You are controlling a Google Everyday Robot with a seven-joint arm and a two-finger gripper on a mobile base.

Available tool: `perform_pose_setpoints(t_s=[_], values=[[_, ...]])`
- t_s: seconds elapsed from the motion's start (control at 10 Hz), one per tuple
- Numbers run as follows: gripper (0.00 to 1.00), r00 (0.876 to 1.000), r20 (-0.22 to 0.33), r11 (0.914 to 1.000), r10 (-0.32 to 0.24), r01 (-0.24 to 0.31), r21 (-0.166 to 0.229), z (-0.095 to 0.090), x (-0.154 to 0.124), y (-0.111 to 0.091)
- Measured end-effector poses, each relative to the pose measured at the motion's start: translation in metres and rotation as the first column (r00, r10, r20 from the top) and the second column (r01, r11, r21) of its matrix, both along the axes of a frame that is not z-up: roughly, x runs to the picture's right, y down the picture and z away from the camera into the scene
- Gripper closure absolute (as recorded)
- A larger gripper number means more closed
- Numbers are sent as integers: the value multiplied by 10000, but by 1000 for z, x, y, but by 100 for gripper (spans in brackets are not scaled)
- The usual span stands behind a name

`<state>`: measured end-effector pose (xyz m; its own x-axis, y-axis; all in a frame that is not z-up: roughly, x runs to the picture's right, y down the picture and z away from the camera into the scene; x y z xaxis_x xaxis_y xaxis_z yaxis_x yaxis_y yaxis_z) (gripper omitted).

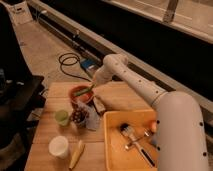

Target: Place pepper in red bowl

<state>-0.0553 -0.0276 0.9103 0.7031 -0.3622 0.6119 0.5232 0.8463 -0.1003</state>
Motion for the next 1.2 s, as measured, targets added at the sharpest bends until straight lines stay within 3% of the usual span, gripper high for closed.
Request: perform_pose_setpoints(t_s=[0.4, 0.5, 1.2], values=[[25, 9999, 131, 9996, 3, 1, -283, 1, -3, 8], [21, 9999, 157, 9995, -5, 10, -308, 0, -4, 9], [20, 9999, 166, 9994, 6, -1, -339, 0, -4, 10]])
